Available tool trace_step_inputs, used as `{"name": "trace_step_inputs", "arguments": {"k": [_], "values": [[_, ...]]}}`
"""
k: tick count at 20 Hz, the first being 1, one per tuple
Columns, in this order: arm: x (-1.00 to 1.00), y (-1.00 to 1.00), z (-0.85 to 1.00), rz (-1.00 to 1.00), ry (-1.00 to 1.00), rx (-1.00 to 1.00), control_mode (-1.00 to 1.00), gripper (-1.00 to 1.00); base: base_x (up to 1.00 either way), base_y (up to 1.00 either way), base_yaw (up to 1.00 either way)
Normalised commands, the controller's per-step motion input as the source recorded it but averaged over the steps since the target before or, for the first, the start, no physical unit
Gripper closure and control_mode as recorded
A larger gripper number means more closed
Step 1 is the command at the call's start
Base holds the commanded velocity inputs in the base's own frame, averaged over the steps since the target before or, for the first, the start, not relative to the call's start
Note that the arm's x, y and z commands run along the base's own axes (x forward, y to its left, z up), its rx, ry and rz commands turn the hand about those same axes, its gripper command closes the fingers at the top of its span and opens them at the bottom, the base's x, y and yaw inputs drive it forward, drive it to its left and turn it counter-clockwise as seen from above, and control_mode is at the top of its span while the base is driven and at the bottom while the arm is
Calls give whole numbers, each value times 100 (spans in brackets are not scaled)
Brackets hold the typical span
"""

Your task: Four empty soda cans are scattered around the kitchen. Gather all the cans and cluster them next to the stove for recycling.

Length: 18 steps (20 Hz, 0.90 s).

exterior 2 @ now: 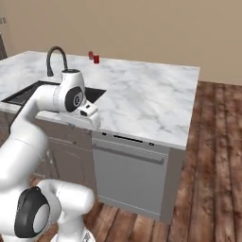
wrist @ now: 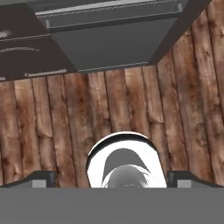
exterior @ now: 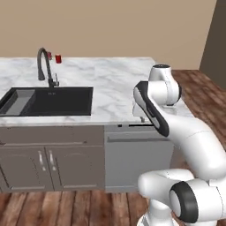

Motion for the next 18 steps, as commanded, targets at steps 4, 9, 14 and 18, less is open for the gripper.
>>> {"name": "trace_step_inputs", "arguments": {"k": [4, 9, 14, 18], "values": [[0, 0, 0, 0, 0, 0, 100, -100, 22, -100, 0], [0, 0, 0, 0, 0, 0, 100, -100, 12, -100, 0], [0, 0, 0, 0, 0, 0, 100, -100, 29, -98, 0], [0, 0, 0, 0, 0, 0, 100, -100, 48, -94, 0]]}}
